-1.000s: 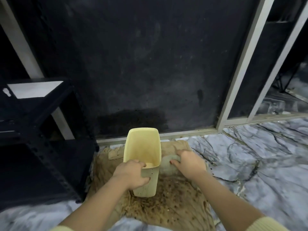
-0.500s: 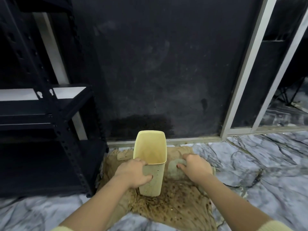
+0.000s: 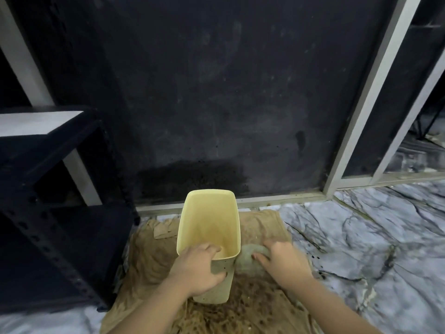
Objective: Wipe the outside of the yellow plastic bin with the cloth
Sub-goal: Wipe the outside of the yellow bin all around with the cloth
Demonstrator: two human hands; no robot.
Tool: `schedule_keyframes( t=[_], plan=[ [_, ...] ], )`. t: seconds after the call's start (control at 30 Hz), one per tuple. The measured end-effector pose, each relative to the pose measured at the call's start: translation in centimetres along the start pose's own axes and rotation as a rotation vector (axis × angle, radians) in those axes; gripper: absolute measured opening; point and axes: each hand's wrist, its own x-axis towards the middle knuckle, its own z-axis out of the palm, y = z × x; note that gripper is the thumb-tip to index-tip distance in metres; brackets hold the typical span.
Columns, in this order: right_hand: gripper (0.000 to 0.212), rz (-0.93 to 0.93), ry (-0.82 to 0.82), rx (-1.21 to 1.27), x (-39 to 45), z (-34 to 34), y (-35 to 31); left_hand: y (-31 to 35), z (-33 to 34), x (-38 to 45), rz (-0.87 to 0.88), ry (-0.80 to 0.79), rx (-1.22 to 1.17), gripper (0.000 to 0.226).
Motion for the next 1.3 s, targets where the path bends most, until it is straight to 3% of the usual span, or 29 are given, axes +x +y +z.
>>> schedule_keyframes(
  t=[0.23, 0.4, 0.7, 0.87, 0.97, 1.07, 1.13, 1.3],
  plan=[
    [0.031, -0.05, 0.152, 0.161, 2.1, 3.2, 1.4, 0.2, 1.9, 2.8, 0.061, 0.107, -0.041, 0.06],
    [0.045, -0.039, 0.298, 0.382, 2.3, 6.3, 1.3, 1.3, 3.0, 3.8, 0.097, 0.208, -0.109, 0.05],
    [0.041, 0.004, 0.335, 0.548, 2.7, 7.7, -0.3, 1.7, 3.5, 4.1, 0.035, 0.345, -0.051, 0.035],
    [0.038, -0.08, 0.394, 0.643, 3.2, 7.1, -2.6, -0.1, 2.2, 3.8, 0.009, 0.555, -0.263, 0.026],
    [0.035, -0.119, 0.418, 0.724, 3.5, 6.4, -3.9, -0.6, 1.6, 2.7, -0.035, 0.64, -0.472, 0.032],
    [0.03, -0.165, 0.384, 0.767, 3.0, 6.7, -4.8, -0.5, 1.6, 1.2, -0.157, 0.629, -0.703, 0.018],
    [0.026, -0.188, 0.378, 0.786, 2.5, 7.5, -5.1, -0.7, 2.0, 0.6, -0.225, 0.622, -0.786, 0.022],
    [0.029, -0.256, 0.289, 0.747, 2.4, 9.8, -5.6, -1.4, 2.5, -0.2, -0.288, 0.566, -0.757, 0.027]
  ],
)
